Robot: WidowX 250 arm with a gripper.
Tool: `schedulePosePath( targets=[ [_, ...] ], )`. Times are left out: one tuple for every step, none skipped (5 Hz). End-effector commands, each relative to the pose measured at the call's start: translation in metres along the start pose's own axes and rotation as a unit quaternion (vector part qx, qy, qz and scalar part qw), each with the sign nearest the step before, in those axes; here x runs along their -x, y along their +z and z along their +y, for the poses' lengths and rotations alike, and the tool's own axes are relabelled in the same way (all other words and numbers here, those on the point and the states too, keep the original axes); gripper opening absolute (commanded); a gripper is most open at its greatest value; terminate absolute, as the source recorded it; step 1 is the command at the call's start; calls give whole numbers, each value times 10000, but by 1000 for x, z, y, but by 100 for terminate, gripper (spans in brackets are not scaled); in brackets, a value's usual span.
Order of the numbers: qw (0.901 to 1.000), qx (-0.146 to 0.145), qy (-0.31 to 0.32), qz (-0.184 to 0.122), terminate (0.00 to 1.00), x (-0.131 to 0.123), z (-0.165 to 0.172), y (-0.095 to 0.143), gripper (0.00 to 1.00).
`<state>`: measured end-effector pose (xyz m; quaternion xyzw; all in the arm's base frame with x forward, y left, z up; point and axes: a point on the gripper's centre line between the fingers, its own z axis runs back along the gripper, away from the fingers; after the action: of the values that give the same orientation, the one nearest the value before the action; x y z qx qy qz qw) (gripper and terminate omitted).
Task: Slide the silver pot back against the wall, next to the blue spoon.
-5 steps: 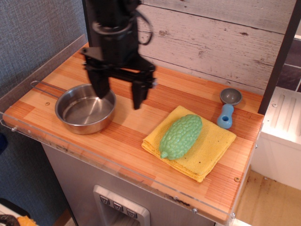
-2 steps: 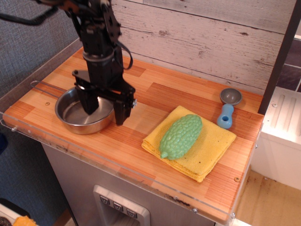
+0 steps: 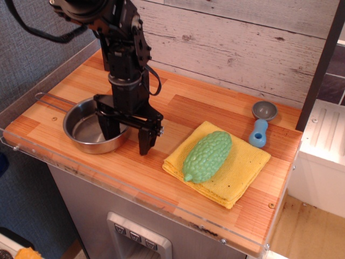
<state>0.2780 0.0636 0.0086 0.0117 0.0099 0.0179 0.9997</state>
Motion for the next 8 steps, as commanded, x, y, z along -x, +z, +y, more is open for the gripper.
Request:
schedulePosePath(
  targets=[
    [9995, -2, -108, -285, 0, -8, -3, 10, 0],
    [9990, 25, -168, -408, 0, -5, -5, 20, 0],
    [9980, 22, -411, -472, 0, 1, -9, 33, 0],
    [9943, -136, -859, -621, 0, 1, -21, 52, 0],
    [9845, -248, -1561, -756, 0, -25, -42, 77, 0],
    [9752, -332, -1972, -943, 0, -66, -61, 91, 0],
    [9740, -407, -2036, -908, 0, -93, -71, 89, 0],
    [9768, -435, -1950, -768, 0, -99, -73, 80, 0]
  ],
)
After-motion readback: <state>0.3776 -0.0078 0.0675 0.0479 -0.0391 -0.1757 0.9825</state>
